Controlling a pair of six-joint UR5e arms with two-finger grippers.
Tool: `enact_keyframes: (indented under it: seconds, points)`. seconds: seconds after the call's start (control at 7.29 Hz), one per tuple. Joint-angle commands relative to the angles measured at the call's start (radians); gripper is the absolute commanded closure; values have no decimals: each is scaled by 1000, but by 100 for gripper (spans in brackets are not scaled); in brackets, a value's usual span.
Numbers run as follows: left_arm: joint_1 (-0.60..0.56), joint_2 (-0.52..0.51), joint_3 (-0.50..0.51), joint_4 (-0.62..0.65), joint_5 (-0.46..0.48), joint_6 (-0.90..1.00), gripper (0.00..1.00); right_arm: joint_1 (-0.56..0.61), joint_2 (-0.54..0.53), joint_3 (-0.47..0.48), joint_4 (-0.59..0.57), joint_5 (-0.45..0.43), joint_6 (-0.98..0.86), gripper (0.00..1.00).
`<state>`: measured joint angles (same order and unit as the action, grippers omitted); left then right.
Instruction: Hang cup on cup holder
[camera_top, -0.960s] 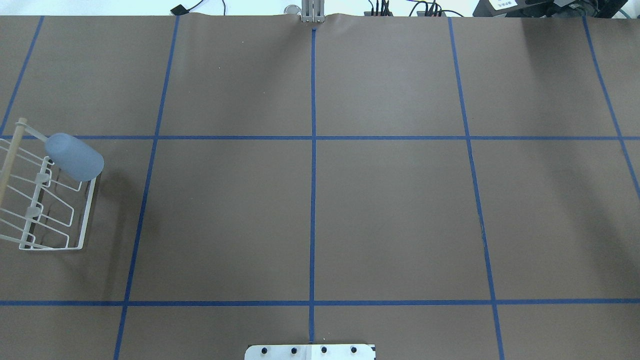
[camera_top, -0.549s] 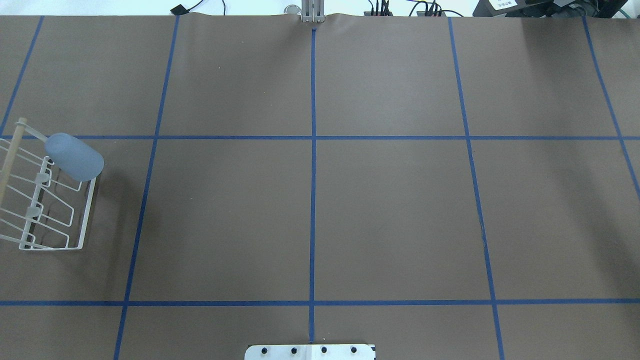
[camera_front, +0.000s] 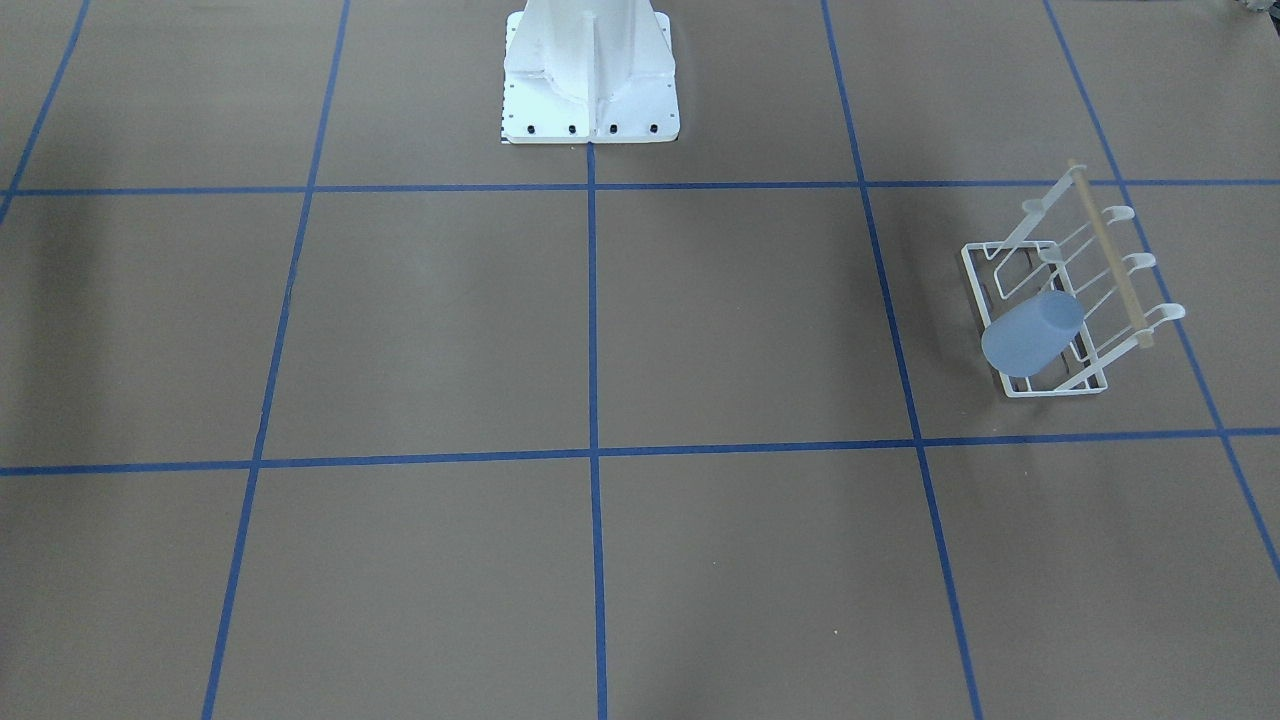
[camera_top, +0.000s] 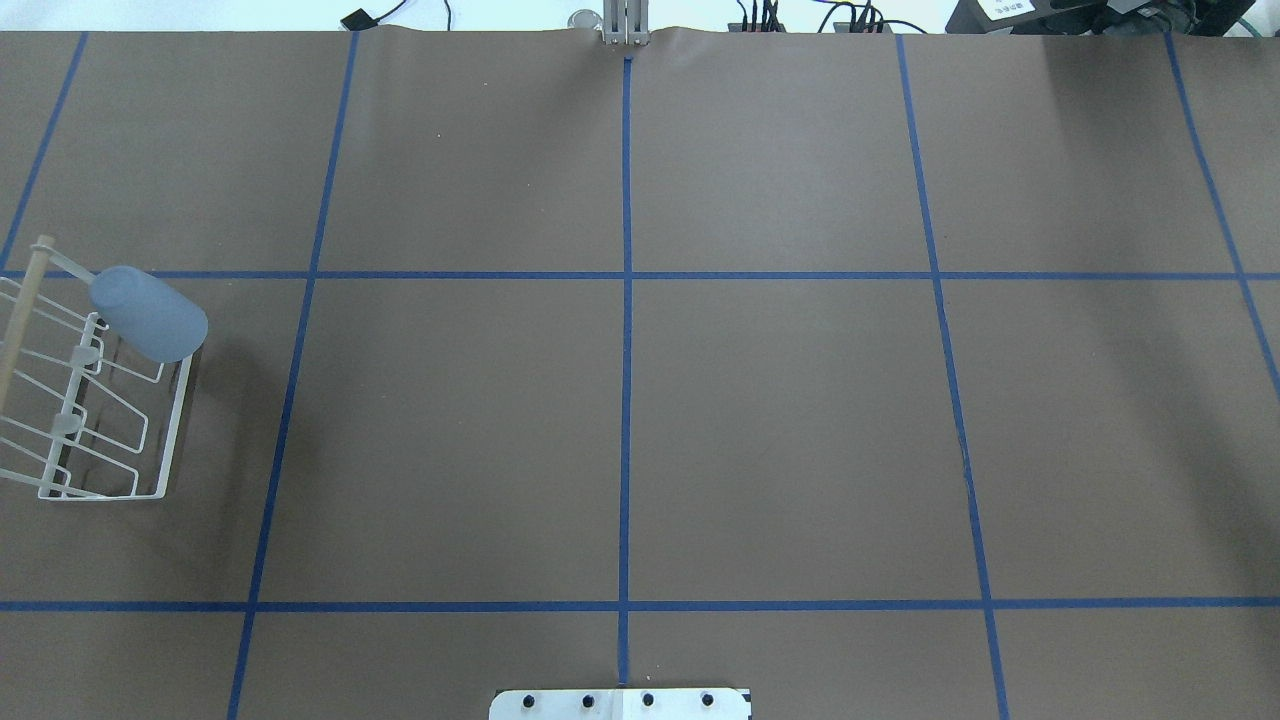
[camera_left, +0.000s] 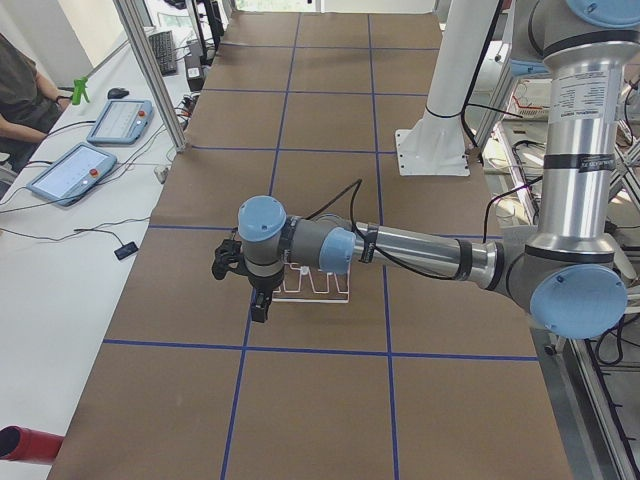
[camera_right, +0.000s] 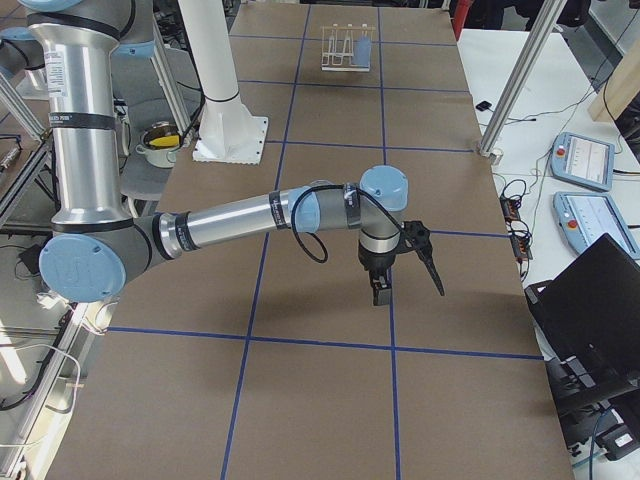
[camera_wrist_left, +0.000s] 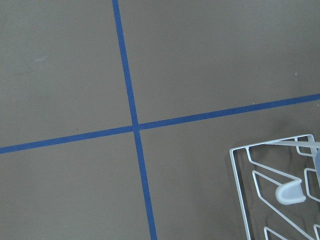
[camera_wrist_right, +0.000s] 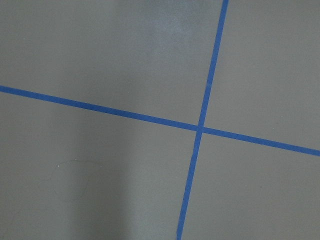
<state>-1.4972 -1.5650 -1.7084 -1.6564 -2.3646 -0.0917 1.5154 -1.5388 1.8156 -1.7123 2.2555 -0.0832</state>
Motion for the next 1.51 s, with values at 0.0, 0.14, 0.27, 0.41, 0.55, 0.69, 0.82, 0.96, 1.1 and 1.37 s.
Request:
enact_keyframes:
  seconds: [0.0, 0.14, 0.27, 0.41, 0.55, 0.69, 0.82, 0.96, 1.1, 1.37]
  points:
    - [2, -4, 26, -8, -73, -78, 2, -3, -15, 17, 3, -2, -1, 0]
    - [5, -7, 27, -6, -73, -115, 2, -4, -21, 15, 10, -5, -6, 0]
    - [14, -26, 27, 28, -71, -152, 2, -6, -26, 14, 7, -4, -7, 0]
    - [14, -56, 21, 94, -65, -157, 2, -12, -30, 16, 7, -14, -7, 0]
    - [15, -78, 19, 121, -62, -158, 2, -12, -30, 18, 7, -16, -6, 0]
    - [15, -85, 19, 133, -36, -145, 2, -14, -29, 18, 7, -14, -6, 0]
    - [15, -83, 16, 130, -7, -143, 2, -15, -29, 21, 7, -14, -6, 0]
    - [15, -81, 18, 130, -5, -143, 2, -15, -30, 24, 8, 1, -6, 0]
    - [15, -82, 15, 132, -5, -143, 2, -15, -34, 24, 7, 1, -6, 0]
    - [15, -86, 13, 130, -5, -140, 2, -15, -41, 22, 7, 2, -4, 0]
